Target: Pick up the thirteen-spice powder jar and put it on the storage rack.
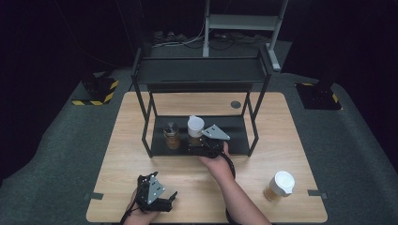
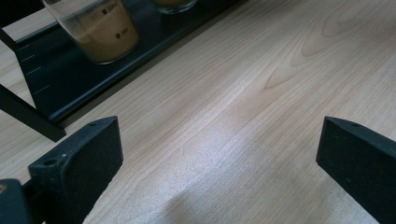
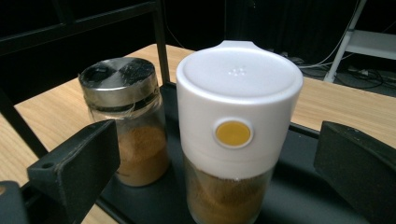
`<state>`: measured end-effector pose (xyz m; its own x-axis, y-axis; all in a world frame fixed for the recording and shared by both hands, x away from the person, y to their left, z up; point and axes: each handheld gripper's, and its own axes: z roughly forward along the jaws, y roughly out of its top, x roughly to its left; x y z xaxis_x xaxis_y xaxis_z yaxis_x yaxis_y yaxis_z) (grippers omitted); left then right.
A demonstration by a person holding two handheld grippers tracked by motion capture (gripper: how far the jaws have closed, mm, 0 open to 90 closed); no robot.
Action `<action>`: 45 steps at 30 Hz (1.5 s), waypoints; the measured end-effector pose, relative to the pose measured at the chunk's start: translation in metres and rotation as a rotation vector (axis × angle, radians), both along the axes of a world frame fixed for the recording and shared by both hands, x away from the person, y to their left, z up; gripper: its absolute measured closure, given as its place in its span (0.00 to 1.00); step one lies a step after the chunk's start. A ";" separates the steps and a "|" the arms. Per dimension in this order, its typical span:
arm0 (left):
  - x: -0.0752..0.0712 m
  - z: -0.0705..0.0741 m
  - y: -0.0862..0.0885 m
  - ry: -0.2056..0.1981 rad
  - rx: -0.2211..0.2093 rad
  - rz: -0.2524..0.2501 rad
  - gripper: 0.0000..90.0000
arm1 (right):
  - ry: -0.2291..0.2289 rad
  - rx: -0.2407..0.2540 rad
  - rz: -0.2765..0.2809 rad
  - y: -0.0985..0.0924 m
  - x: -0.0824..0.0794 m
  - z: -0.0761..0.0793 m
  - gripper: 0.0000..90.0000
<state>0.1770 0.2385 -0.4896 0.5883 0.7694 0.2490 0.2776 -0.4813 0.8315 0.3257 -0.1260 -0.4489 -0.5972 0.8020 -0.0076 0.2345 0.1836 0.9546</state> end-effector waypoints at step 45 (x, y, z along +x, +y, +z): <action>0.000 0.001 -0.005 -0.001 0.029 0.001 0.01 | -0.091 -0.035 -0.048 -0.068 -0.085 -0.004 0.00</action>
